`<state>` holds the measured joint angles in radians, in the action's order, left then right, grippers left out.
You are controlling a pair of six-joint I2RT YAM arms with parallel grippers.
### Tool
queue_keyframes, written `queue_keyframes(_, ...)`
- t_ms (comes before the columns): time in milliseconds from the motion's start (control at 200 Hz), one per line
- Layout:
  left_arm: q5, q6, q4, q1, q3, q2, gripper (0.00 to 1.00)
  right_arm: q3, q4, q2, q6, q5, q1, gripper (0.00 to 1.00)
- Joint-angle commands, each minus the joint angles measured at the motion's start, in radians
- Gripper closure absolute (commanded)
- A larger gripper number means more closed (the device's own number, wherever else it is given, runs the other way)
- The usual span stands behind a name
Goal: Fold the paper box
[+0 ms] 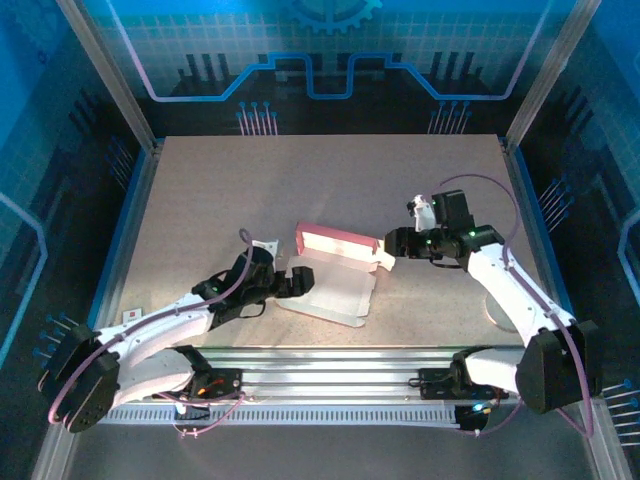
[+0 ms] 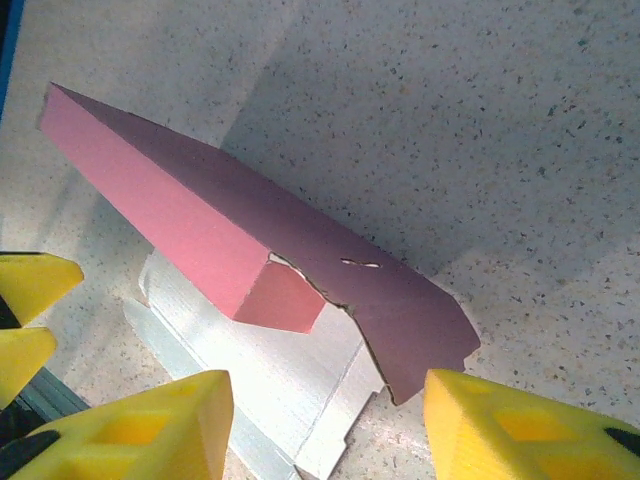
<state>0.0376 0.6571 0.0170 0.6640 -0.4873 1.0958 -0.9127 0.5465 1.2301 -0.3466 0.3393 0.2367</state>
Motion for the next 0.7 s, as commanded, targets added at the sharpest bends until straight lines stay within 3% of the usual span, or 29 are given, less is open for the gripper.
queue_keyframes(0, -0.041, 0.058, -0.058, 0.006, 0.024, 0.031, 0.01, -0.019, 0.007, 0.01, 0.01, -0.057, 0.017, 0.46)
queue_keyframes(185, -0.005, 0.067, -0.06, 0.011, 0.031, 0.076, 0.01, -0.015, -0.005, 0.04, 0.003, -0.086, 0.018, 0.48)
queue_keyframes(695, 0.038, 0.191, -0.14, 0.091, 0.049, 0.239, 0.01, 0.003, -0.037, 0.11, 0.015, -0.144, 0.1, 0.67)
